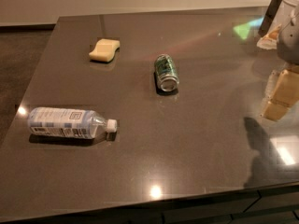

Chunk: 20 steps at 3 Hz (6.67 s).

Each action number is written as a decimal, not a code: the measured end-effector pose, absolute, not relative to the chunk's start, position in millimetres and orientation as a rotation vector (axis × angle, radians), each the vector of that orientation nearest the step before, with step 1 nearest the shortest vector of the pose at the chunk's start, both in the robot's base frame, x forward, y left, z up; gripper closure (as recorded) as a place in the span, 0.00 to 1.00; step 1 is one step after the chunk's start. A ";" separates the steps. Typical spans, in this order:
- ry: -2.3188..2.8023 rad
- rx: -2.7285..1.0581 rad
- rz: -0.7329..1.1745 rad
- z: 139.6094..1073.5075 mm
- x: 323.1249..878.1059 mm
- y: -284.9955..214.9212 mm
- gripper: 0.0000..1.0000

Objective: Place green can upright

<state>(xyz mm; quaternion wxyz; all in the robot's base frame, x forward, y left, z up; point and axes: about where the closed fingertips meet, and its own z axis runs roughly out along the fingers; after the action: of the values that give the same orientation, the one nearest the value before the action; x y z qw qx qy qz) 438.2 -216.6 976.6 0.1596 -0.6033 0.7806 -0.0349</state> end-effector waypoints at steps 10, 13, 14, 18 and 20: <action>2.959 -0.674 0.054 898.8 614.0 -66.5 0.00; 3.073 -0.472 0.089 861.9 649.7 -56.9 0.00; 3.080 -0.452 0.098 857.8 656.7 -58.1 0.18; 2.858 -0.668 0.254 903.6 652.7 -56.3 1.00; 2.452 -0.944 0.406 940.9 638.8 -46.1 1.00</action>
Offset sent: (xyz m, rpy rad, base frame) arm 0.0419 0.0350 -0.0007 -0.0782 0.0474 -0.0422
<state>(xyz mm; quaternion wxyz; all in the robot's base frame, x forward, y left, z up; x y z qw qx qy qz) 638.8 -46.1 940.9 0.2391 -0.3449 0.8955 0.1483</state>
